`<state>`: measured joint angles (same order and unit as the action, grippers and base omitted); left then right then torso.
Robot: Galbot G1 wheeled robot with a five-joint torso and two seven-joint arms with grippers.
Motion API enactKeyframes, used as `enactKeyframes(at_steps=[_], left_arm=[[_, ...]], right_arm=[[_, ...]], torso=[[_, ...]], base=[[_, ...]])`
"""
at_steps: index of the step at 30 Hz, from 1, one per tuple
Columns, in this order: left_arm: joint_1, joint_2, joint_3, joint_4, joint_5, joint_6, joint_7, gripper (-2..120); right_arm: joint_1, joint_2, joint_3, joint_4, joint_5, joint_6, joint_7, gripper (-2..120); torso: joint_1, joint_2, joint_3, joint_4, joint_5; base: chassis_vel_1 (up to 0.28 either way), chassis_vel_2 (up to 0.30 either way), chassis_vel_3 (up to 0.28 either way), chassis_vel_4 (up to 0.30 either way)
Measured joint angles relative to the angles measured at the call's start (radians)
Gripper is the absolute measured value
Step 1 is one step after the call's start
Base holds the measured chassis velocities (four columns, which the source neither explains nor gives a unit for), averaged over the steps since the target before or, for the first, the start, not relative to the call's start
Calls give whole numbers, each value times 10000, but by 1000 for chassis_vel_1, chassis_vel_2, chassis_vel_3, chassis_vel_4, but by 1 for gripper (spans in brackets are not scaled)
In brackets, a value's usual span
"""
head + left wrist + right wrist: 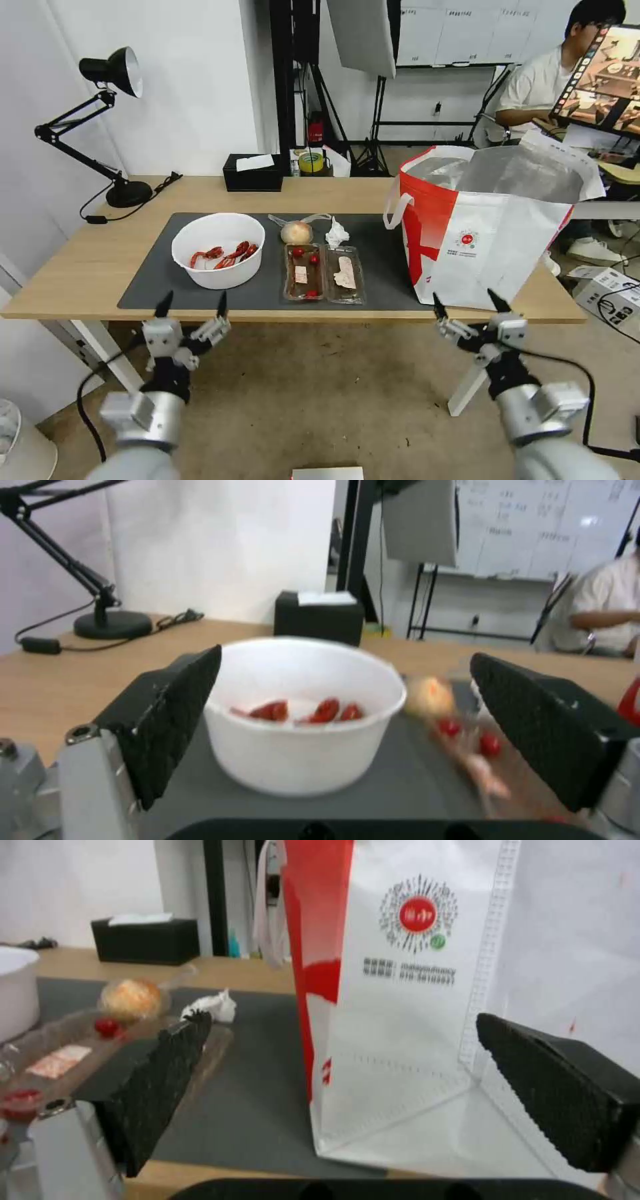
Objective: Pick up the trash from the table and place it into the takeout bag.
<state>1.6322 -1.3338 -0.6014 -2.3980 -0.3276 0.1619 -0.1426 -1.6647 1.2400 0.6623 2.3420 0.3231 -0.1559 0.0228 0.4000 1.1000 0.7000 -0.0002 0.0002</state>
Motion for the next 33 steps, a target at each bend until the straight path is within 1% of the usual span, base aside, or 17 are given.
enactKeyframes(at_steps=[1, 3, 4, 5, 6, 7, 8, 9, 11, 24, 26, 33], left_arm=[[0, 0, 0, 0, 0, 0, 0, 100], [-509, 510, -164, -298, -993, 487, -445, 100], [-509, 510, -164, -298, -993, 487, -445, 100], [-672, 670, -174, -347, -1315, 467, -482, 100], [-713, 714, -158, -346, -1418, 437, -470, 100], [-749, 751, -125, -335, -1538, 377, -432, 100], [-749, 751, -125, -335, -1538, 377, -432, 100], [-749, 759, -111, -319, -1564, 342, -409, 100], [-724, 757, -99, -301, -1566, 321, -372, 100], [-564, 627, -51, -242, -1439, 238, -293, 100], [-490, 555, -23, -173, -1351, 138, -214, 100], [-326, 395, 24, 95, -1074, -221, 17, 100]], right_arm=[[0, 0, 0, 0, 0, 0, 0, 100], [361, -638, 257, 118, 948, -407, 11, 100], [361, -638, 257, 118, 948, -407, 11, 100], [504, -905, 366, 168, 1338, -574, 20, 100], [577, -1043, 418, 191, 1538, -661, 24, 100], [725, -1207, 414, 198, 1904, -750, 33, 100], [725, -1207, 414, 198, 1904, -750, 33, 100], [760, -1222, 339, 183, 2067, -782, 28, 100], [767, -1188, 267, 155, 2121, -787, 29, 100], [706, -1000, -131, 77, 2062, -691, 81, 100], [696, -887, -311, -21, 2099, -409, 155, 100], [687, -641, -699, -305, 1976, -35, 220, 100]], torso=[[0, 0, 0, 0, 0], [0, -1, 0, 3, -1], [0, -1, 0, 3, -1], [1, 0, 0, 1, 1], [1, 0, 1, -1, 1], [1, -1, 1, 3, -9], [1, -1, 1, 3, -9], [1, -1, 1, 4, 1], [0, 0, 0, 2, -4], [0, 0, 0, 2, -2], [0, 0, 0, 2, -2], [0, 0, 0, 2, -2]], base=[[0, 0, 0, 0], [0, 0, 0, 0], [0, 0, 0, 0], [0, 0, 0, 0], [0, 0, 0, 0], [0, 0, 0, 0], [0, 0, 0, 0], [0, 0, 0, 0], [0, 0, 0, 0], [0, 0, 0, 0], [0, 0, 0, 0], [0, 0, 0, 0]])
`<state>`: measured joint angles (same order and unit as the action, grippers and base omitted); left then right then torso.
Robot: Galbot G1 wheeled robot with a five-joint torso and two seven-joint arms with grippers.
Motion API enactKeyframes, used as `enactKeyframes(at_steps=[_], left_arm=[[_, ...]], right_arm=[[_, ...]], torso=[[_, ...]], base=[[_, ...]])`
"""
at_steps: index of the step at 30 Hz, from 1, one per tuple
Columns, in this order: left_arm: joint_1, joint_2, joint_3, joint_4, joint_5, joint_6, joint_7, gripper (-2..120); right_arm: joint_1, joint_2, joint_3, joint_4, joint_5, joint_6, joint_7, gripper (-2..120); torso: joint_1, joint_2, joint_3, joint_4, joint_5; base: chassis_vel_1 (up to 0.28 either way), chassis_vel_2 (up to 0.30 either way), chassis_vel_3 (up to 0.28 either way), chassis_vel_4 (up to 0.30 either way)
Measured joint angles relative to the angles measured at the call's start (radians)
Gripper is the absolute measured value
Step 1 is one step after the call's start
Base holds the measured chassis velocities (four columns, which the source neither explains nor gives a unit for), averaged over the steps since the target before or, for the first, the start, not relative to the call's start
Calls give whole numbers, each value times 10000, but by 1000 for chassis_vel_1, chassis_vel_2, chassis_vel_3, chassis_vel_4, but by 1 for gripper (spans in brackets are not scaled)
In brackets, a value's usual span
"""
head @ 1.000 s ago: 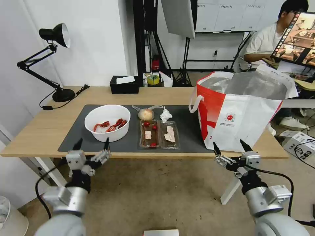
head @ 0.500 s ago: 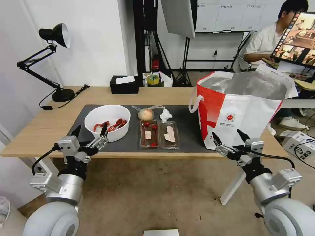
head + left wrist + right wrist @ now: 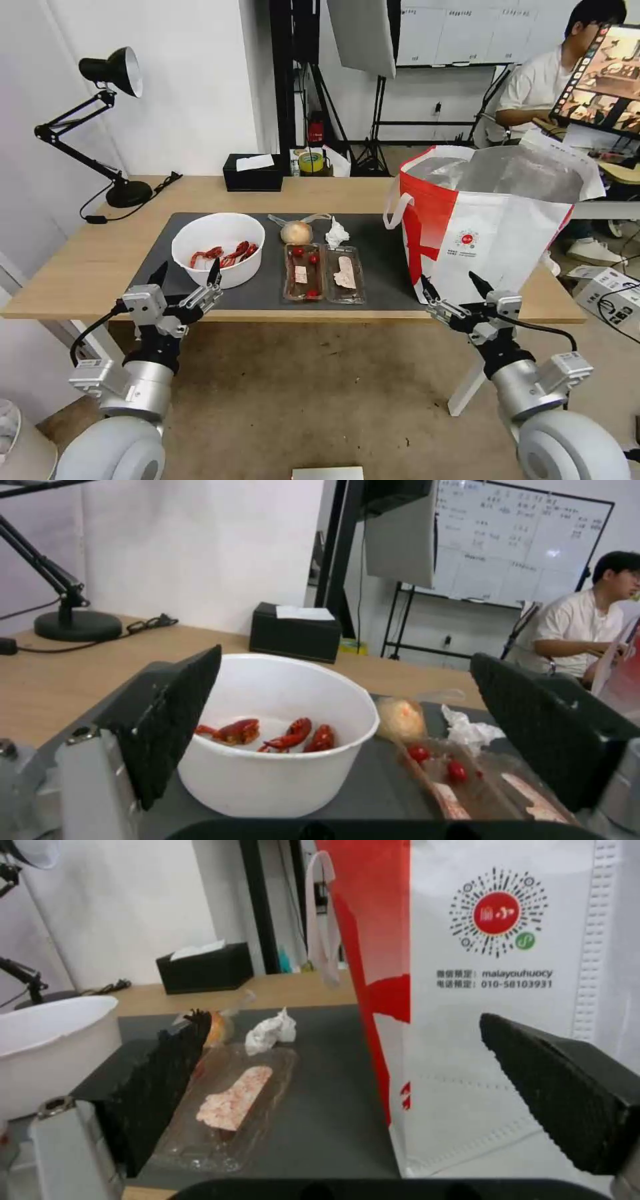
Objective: Pick up the trash from the table and place it into the takeout bag.
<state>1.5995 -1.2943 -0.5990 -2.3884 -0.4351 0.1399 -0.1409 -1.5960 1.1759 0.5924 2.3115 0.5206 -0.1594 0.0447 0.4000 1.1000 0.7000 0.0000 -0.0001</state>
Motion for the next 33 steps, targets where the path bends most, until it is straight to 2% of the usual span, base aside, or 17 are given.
enactKeyframes(at_steps=[6, 9, 17, 33], left_arm=[[122, -153, 90, 143, 263, -172, 117, 100], [294, -348, 191, 379, 655, -617, 354, 100], [509, -700, 276, 804, 1150, -1108, 575, 100], [638, -931, 220, 1517, 1681, -1850, 879, 100]], right_arm=[[15, 79, -149, -191, -188, 181, -3, 100], [39, 152, -339, -442, -306, 585, -33, 100], [157, 434, -825, -1007, -540, 1242, -81, 100], [355, 658, -1432, -1906, -1179, 1586, -226, 100]], torso=[[0, 0, 0, 0, 0], [0, 0, 0, 0, 0], [0, 0, 0, 0, 0], [0, 0, 0, 0, 0]], base=[[0, 0, 0, 0], [0, 0, 0, 0], [0, 0, 0, 0], [0, 0, 0, 0]])
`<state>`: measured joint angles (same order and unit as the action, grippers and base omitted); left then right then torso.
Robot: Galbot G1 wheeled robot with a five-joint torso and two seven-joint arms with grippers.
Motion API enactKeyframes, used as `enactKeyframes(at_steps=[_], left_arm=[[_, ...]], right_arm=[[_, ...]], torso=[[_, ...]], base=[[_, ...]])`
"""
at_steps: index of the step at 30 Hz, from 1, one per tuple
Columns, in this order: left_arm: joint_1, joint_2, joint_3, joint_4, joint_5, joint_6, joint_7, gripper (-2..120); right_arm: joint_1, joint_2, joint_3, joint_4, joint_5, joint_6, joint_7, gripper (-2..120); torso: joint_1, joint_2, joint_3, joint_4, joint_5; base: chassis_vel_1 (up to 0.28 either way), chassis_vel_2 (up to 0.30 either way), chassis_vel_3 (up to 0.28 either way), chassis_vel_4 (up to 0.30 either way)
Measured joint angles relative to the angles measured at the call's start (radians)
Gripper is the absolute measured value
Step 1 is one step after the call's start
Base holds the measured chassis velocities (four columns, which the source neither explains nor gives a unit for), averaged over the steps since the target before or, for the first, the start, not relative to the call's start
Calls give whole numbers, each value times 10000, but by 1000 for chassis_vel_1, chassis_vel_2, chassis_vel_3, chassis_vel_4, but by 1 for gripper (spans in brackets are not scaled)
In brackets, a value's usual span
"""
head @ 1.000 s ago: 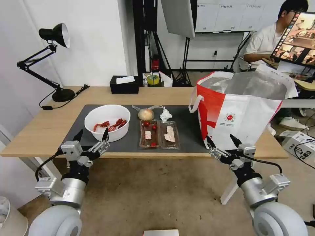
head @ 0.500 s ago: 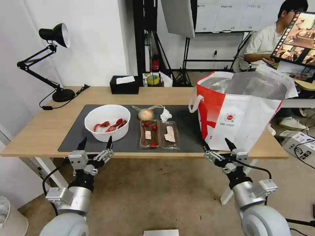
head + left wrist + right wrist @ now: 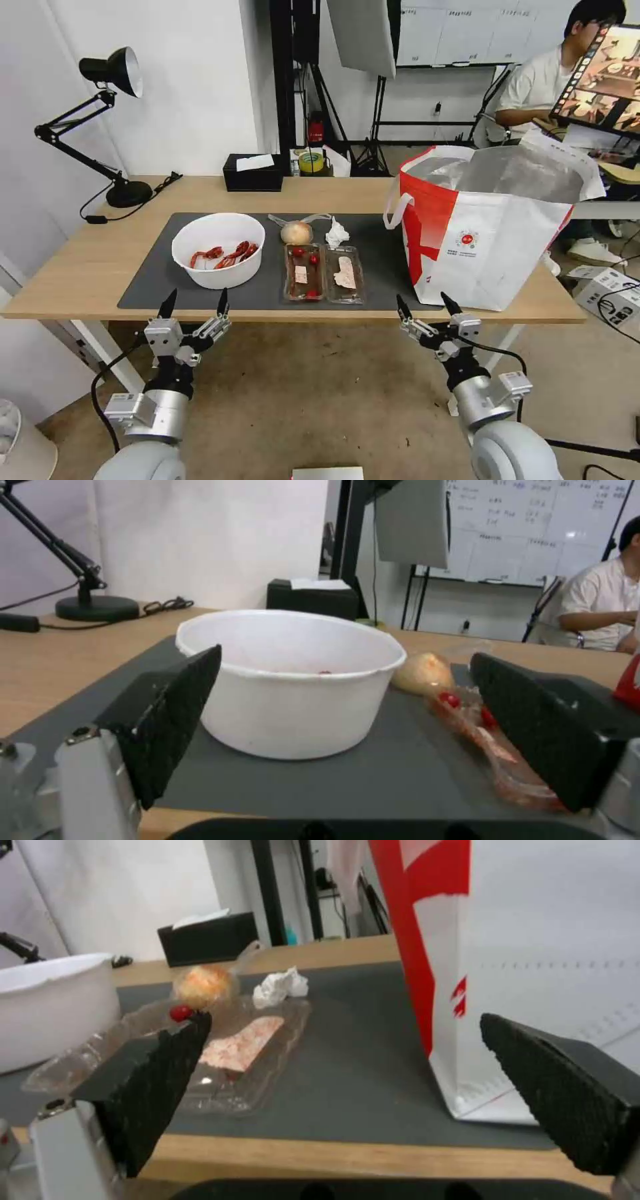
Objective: Pick up the trash from the table and place it into the takeout bag.
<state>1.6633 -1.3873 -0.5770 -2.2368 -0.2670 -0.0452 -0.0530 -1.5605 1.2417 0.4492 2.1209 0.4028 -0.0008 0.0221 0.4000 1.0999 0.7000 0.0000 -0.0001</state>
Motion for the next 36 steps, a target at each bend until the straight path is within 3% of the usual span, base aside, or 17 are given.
enactKeyframes(at_steps=[17, 21, 23, 25, 27, 29, 30, 32, 34, 36], left_arm=[[-2, -89, 14, 186, 122, -56, 21, 100], [13, -91, 3, 187, 127, -62, 21, 100], [57, -79, -23, 172, 130, -70, 20, 100], [68, -76, -29, 164, 131, -73, 20, 100], [111, -68, -40, 160, 134, -210, 34, 100], [123, -68, -41, 161, 136, -227, 42, 100], [168, -87, -41, 159, 138, -244, 71, 100], [181, -93, -41, 156, 139, -244, 76, 100], [247, -136, -38, 106, 139, -245, 101, 100], [258, -142, -38, 99, 141, -245, 105, 100]], right_arm=[[167, 82, -276, -270, -51, 7, -1, 100], [164, 93, -451, -179, 638, -74, 13, 100], [160, 76, -588, 180, 2110, -447, 101, 100], [165, 64, -604, 289, 2501, -547, 138, 100], [286, -16, -628, 742, 4355, -934, 362, 100], [327, -36, -628, 824, 4774, -995, 422, 100], [471, -95, -616, 1039, 5900, -1115, 624, 100], [505, -105, -610, 1081, 6157, -1126, 668, 100], [725, -137, -586, 1344, 8031, -1148, 1099, 100], [795, -134, -573, 1417, 8688, -1144, 1259, 100]], torso=[[0, 0, 0, 0, 0], [0, 0, 0, -1, 1], [0, 0, 0, -1, 1], [0, 0, 0, 0, 1], [0, 0, 0, 1, 0], [0, 0, 0, 0, 0], [0, 0, 0, 0, 0], [0, 0, 0, 0, 0], [0, 0, 0, 0, 0], [0, 0, 0, 0, 0]], base=[[0, 0, 0, 0], [0, 0, 0, 0], [0, 0, 0, 0], [0, 0, 0, 0], [0, 0, 0, 0], [0, 0, 0, 0], [0, 0, 0, 0], [0, 0, 0, 0], [0, 0, 0, 0], [0, 0, 0, 0]])
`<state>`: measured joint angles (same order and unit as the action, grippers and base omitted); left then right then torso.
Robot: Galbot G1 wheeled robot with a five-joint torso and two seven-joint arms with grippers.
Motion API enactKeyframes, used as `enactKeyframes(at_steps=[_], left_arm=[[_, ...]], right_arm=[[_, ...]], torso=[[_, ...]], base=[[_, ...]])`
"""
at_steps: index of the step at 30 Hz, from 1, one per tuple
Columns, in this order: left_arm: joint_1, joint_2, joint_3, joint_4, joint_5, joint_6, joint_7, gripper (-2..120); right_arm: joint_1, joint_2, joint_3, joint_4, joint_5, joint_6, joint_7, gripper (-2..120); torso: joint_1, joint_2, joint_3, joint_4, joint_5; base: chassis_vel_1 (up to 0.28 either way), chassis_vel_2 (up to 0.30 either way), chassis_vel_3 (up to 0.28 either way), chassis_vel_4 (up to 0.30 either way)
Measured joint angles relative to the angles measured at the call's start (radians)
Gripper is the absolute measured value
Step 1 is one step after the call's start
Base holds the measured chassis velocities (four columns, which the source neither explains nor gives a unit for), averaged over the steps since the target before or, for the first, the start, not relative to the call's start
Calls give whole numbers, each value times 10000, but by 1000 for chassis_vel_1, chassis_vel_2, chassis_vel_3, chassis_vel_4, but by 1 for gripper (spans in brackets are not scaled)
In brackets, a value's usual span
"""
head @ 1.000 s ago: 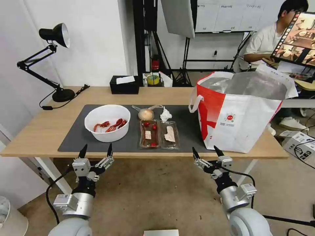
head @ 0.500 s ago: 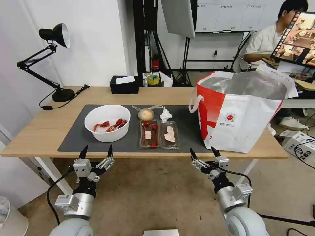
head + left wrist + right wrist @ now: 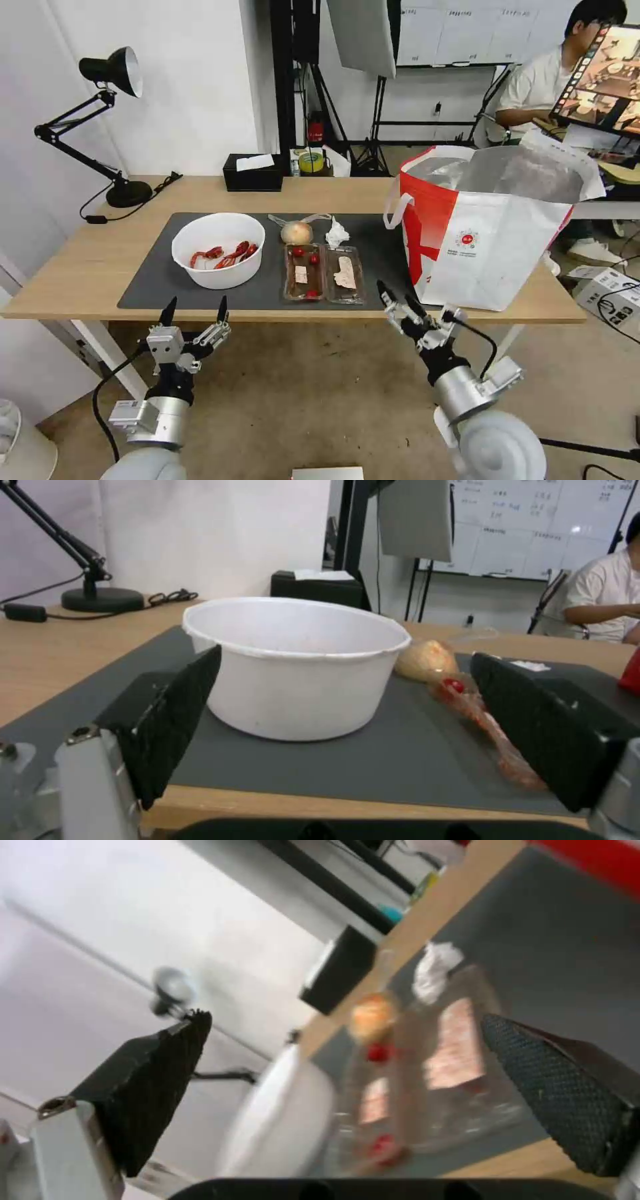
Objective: Pick up the trash from the table and place it into the takeout bag.
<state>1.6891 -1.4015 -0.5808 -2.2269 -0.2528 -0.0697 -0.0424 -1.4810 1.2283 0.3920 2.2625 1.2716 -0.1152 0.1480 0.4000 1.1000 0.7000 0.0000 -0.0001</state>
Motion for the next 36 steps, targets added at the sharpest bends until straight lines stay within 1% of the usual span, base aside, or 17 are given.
enactKeyframes(at_steps=[1, 2, 3, 5, 7, 9, 10, 18, 29, 36], left_arm=[[5, -1, -2, -6, 1, 0, 1, 100], [7, 4, -29, -15, 2, -4, 1, 100], [12, 15, -47, -17, 2, -5, 1, 100], [15, 20, -52, -18, 2, -6, 1, 100], [35, 51, -82, -23, 2, -10, -1, 100], [39, 53, -86, -23, 2, -10, 0, 100], [52, 63, -104, -23, 2, -10, -2, 100], [113, 53, -136, -23, 32, -17, 3, 100], [150, 50, -206, -28, 44, -27, 9, 100], [301, 27, -278, -116, 145, -53, 0, 100]], right_arm=[[52, 14, 14, 53, 508, 6, 126, 100], [166, 74, 50, 172, 1703, 42, 469, 100], [218, 112, 56, 207, 2181, 69, 641, 100], [235, 127, 55, 214, 2338, 79, 700, 100], [287, 225, -15, 219, 3146, 161, 1087, 100], [289, 238, -33, 214, 3217, 177, 1136, 100], [295, 295, -145, 180, 3494, 265, 1361, 100], [310, 466, -487, 102, 3733, 414, 1744, 100], [423, 599, -545, -82, 3979, 491, 1919, 100], [688, 757, -797, -350, 4059, 532, 2222, 100]], torso=[[0, 0, 0, 0, 0], [0, 0, 0, 0, 0], [0, 0, 0, 0, 0], [0, 0, 0, 0, 0], [0, 0, 0, 0, 0], [0, 0, 0, 0, 0], [0, 0, 0, -1, 0], [0, 0, 0, 0, 0], [0, 0, 0, -1, 0], [-1, 0, 0, -1, -1]], base=[[0, 0, 0, 0], [0, 0, 0, 0], [0, 0, 0, 0], [0, 0, 0, 0], [0, 0, 0, 0], [0, 0, 0, 0], [0, 0, 0, 0], [0, 0, 0, 0], [0, 0, 0, 0], [0, 0, 0, 0]])
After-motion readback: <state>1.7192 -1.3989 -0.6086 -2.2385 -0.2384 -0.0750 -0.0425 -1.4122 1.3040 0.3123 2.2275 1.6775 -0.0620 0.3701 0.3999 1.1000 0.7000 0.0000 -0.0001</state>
